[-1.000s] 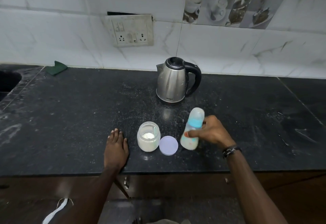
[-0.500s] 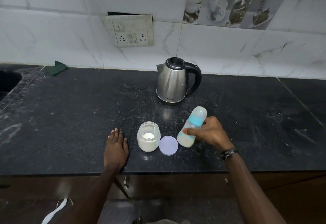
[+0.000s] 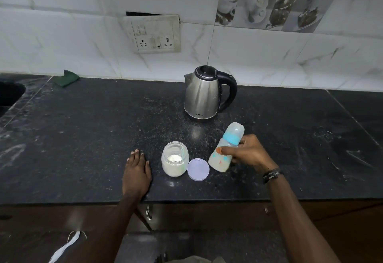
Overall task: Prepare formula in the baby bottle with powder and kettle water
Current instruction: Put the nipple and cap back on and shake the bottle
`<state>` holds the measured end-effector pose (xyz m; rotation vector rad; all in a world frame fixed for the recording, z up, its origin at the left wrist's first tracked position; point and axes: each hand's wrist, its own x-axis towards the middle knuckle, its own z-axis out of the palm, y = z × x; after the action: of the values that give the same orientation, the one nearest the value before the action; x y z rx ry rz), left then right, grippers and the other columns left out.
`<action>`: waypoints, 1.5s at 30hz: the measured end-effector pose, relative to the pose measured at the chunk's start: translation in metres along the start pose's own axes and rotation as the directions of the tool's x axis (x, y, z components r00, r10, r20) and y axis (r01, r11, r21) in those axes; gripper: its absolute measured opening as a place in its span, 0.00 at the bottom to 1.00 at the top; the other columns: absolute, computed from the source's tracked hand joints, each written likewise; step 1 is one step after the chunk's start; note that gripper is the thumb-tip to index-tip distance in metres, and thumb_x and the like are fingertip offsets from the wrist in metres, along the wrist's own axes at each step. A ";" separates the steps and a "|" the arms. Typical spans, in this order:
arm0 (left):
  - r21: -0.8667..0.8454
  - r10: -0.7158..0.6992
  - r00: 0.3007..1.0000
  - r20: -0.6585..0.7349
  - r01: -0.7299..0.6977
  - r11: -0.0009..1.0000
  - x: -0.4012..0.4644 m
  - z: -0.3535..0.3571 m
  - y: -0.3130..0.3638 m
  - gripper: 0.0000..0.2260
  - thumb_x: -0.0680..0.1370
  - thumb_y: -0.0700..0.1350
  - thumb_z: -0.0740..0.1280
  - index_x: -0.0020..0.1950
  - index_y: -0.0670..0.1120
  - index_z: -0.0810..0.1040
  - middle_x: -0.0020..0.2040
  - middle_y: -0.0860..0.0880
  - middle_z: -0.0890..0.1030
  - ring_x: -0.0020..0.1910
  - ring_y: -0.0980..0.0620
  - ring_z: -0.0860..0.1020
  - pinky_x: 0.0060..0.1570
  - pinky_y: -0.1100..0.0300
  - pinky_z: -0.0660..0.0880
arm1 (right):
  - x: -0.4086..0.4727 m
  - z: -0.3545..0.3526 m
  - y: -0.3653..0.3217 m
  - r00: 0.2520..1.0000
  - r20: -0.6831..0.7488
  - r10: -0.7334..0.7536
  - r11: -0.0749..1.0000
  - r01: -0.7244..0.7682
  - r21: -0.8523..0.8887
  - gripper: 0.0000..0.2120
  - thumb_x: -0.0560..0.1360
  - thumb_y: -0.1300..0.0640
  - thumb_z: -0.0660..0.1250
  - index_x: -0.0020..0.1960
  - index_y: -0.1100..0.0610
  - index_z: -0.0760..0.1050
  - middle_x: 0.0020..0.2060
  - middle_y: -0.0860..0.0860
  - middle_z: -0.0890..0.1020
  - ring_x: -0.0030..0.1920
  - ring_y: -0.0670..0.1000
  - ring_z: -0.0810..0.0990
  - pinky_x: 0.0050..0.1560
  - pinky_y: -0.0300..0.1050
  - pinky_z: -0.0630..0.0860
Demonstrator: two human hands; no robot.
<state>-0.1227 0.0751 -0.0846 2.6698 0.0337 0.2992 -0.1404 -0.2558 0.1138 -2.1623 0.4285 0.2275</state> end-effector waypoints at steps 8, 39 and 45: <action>-0.001 0.002 1.000 -0.006 -0.002 1.000 -0.001 0.000 0.001 0.21 0.80 0.45 0.57 0.65 0.32 0.76 0.69 0.32 0.73 0.71 0.34 0.71 0.71 0.40 0.66 | 0.004 -0.010 -0.001 0.999 -0.051 -0.011 0.977 -0.001 -0.216 0.25 0.55 0.44 0.82 0.47 0.54 0.82 0.43 0.48 0.85 0.45 0.51 0.85 0.47 0.52 0.82; 0.004 -0.003 1.000 -0.006 0.003 1.000 -0.002 -0.003 0.003 0.22 0.80 0.45 0.56 0.65 0.32 0.76 0.69 0.32 0.73 0.70 0.34 0.71 0.72 0.41 0.66 | 0.002 -0.014 -0.001 0.998 -0.059 -0.033 0.977 0.020 -0.211 0.24 0.59 0.49 0.83 0.51 0.54 0.81 0.47 0.49 0.84 0.49 0.52 0.84 0.53 0.54 0.81; 0.007 -0.005 1.000 -0.005 0.005 1.000 -0.002 -0.004 0.004 0.22 0.80 0.45 0.57 0.66 0.32 0.76 0.69 0.33 0.74 0.71 0.34 0.71 0.72 0.41 0.66 | 0.000 -0.016 -0.004 0.996 -0.073 -0.052 0.960 0.030 -0.278 0.24 0.58 0.47 0.82 0.49 0.55 0.82 0.44 0.48 0.83 0.46 0.51 0.83 0.49 0.50 0.81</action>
<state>-0.1255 0.0733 -0.0794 2.6754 0.0431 0.3051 -0.1392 -0.2668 0.1265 -2.4598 0.4157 0.1874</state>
